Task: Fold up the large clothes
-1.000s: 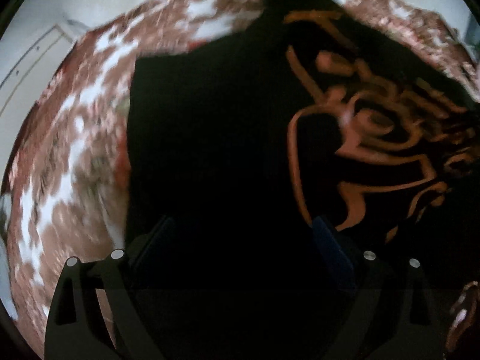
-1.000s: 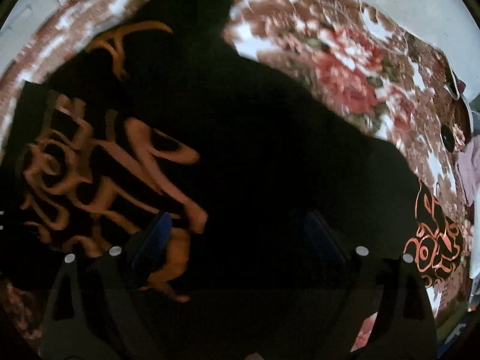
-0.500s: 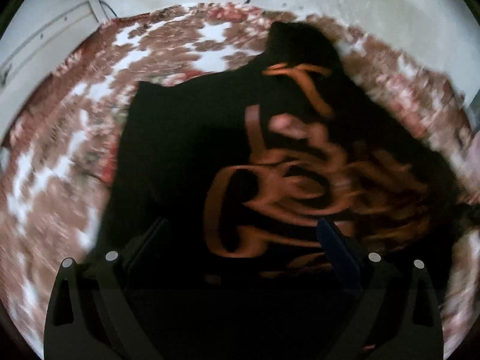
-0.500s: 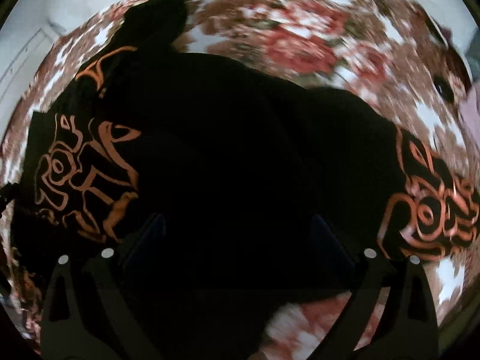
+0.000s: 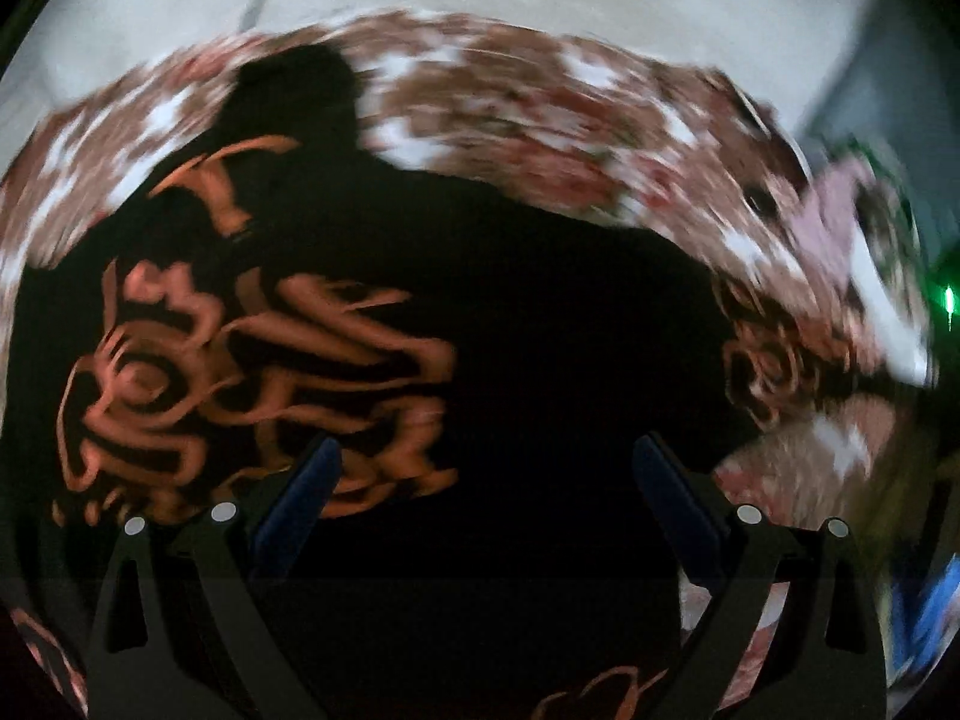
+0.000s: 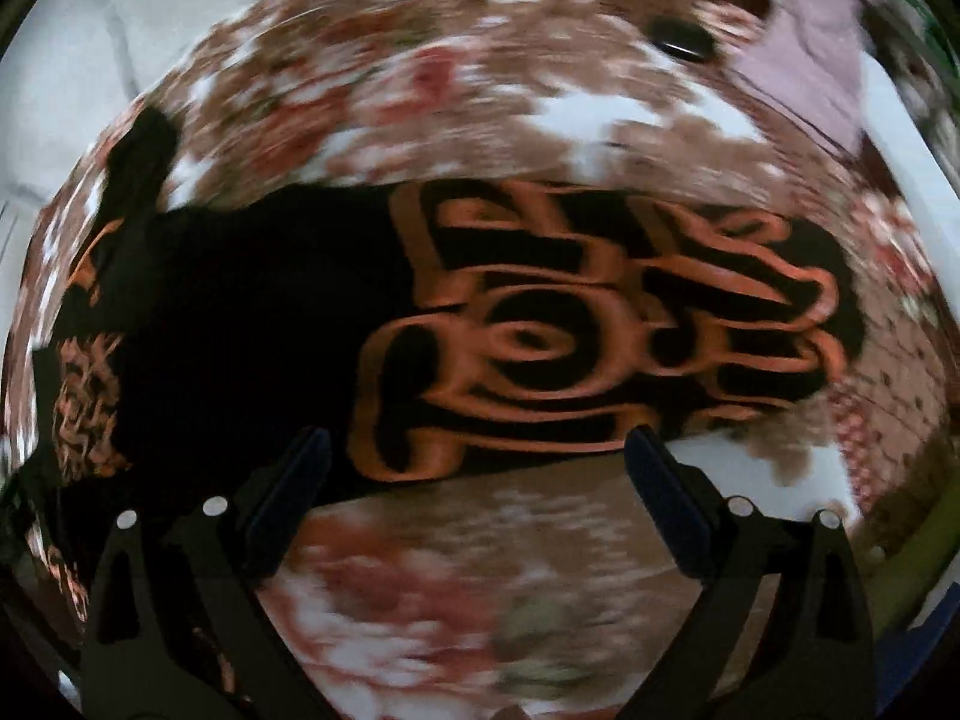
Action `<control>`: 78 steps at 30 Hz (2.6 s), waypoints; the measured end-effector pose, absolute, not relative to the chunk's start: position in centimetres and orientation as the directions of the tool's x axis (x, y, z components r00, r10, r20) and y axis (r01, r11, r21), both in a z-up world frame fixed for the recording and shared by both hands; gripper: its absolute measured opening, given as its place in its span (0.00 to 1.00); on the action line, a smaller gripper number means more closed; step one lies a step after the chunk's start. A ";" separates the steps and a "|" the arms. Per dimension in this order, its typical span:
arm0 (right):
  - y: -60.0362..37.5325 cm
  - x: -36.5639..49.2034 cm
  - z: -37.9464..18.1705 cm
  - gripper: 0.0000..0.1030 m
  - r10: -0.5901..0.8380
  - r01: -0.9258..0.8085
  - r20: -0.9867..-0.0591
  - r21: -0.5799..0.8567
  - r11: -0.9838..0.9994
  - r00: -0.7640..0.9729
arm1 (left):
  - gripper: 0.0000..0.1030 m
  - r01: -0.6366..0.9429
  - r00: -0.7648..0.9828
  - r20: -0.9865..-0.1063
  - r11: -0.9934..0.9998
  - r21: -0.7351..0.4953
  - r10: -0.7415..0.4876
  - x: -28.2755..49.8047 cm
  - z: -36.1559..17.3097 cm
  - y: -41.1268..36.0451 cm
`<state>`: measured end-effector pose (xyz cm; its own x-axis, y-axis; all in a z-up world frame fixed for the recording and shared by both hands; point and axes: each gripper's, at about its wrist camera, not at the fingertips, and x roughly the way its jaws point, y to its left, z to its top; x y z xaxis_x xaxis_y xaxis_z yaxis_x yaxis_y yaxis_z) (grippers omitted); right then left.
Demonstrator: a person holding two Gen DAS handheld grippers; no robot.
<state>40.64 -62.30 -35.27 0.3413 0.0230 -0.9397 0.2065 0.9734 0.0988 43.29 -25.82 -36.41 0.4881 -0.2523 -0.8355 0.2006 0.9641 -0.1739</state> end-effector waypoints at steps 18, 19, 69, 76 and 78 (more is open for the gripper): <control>-84.6 38.3 -41.0 0.94 0.149 0.651 -0.939 0.323 0.686 0.309 | 0.93 0.556 0.452 -0.867 0.827 0.089 -0.211 43.6 -40.6 -40.1; -85.5 38.1 -41.9 0.94 0.185 0.685 -0.932 0.357 0.635 0.313 | 0.93 0.555 0.450 -0.867 0.827 0.085 -0.213 43.7 -40.7 -40.3; -52.4 48.0 -16.0 0.14 0.360 0.024 -0.753 0.446 0.895 0.551 | 0.95 0.634 0.492 -0.833 0.760 0.144 -0.253 38.7 -47.0 -42.6; -37.6 50.9 -15.9 0.14 0.524 -0.139 -0.715 0.525 0.839 0.463 | 0.95 0.641 0.462 -0.841 0.762 0.095 -0.283 39.0 -47.0 -42.2; -33.7 51.7 -16.7 0.14 0.551 -0.172 -0.716 0.534 0.828 0.428 | 0.95 0.642 0.452 -0.841 0.762 0.078 -0.295 39.2 -47.0 -42.0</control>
<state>51.73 -33.65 -16.70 0.4285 0.5511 -0.7160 -0.1721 0.8277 0.5341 39.17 -42.00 -46.97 0.4524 -0.2954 -0.8415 0.6423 0.7625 0.0777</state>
